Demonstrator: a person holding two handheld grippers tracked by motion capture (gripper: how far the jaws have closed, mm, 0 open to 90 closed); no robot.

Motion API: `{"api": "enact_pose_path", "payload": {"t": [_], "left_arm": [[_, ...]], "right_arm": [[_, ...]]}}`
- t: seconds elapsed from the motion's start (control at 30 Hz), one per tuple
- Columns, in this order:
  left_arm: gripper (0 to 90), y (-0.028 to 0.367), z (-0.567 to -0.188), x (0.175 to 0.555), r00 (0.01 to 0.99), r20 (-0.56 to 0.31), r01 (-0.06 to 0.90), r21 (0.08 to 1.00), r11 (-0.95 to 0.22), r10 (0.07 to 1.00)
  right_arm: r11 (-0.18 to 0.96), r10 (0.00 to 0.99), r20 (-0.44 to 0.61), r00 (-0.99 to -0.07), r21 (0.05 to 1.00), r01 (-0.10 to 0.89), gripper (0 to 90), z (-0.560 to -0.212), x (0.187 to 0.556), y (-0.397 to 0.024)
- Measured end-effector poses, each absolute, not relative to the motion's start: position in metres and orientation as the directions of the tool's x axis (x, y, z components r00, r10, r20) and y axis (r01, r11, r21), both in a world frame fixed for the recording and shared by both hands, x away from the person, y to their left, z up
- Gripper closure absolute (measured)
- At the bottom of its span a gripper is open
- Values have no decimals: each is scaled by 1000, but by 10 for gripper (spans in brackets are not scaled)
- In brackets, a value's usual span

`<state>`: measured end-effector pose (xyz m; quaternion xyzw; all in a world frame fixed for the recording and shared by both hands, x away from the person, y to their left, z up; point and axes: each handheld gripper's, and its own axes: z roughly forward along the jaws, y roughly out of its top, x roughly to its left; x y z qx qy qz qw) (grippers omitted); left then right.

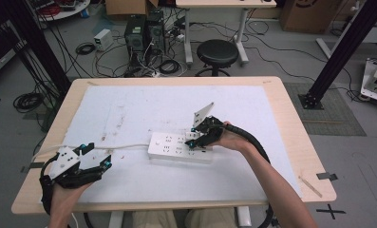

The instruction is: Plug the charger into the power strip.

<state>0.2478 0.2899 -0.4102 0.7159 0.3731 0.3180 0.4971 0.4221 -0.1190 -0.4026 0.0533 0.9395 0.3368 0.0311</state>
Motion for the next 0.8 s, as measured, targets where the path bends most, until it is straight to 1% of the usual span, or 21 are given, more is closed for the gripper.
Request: {"api": "enact_pose_path", "payload": {"t": [0.1, 0.13, 0.17, 0.2, 0.23, 0.27, 0.33, 0.4, 0.47, 0.5, 0.6, 0.63, 0.67, 0.7, 0.8], "left_arm": [[250, 290, -411, 250, 521, 84, 216, 950, -226, 850], [250, 290, -411, 250, 522, 84, 216, 950, -227, 849], [250, 290, -411, 250, 522, 84, 216, 950, -227, 849], [250, 289, -411, 251, 524, 78, 221, 949, -224, 848], [249, 289, -412, 252, 524, 76, 224, 949, -223, 848], [248, 289, -412, 252, 524, 76, 224, 949, -223, 848], [246, 289, -412, 254, 524, 68, 231, 948, -218, 849], [244, 288, -412, 256, 521, 65, 233, 949, -215, 851], [243, 287, -412, 257, 524, 64, 233, 948, -215, 849], [242, 287, -412, 258, 523, 64, 233, 949, -214, 850], [242, 287, -412, 258, 523, 64, 233, 949, -214, 850], [240, 287, -413, 261, 524, 54, 238, 949, -207, 850], [239, 287, -413, 261, 524, 54, 238, 949, -207, 850], [239, 288, -413, 262, 524, 52, 240, 949, -206, 850], [237, 289, -415, 265, 522, 50, 243, 948, -205, 851]], "right_arm": [[770, 119, -20, -993, 634, 79, 611, -402, 422, -119], [770, 126, -15, -992, 633, 88, 517, -402, 422, -120], [770, 126, -15, -992, 633, 88, 517, -402, 422, -120], [766, 151, -4, -989, 633, 114, 405, -401, 422, -122], [763, 159, 0, -987, 635, 123, 374, -400, 421, -124], [763, 159, 0, -987, 635, 123, 374, -400, 421, -124], [757, 180, 4, -984, 638, 141, 321, -398, 420, -127], [746, 212, 5, -977, 646, 165, 316, -396, 419, -133], [722, 252, -11, -968, 668, 181, 279, -394, 417, -141], [704, 287, -23, -958, 683, 195, 274, -393, 415, -146], [695, 302, -26, -953, 690, 202, 273, -392, 414, -149], [604, 406, -42, -913, 762, 234, 234, -389, 402, -166], [604, 406, -42, -913, 762, 234, 234, -389, 402, -166], [582, 436, -43, -899, 775, 245, 212, -389, 398, -171], [499, 518, -30, -855, 822, 273, 200, -390, 389, -187]]}}
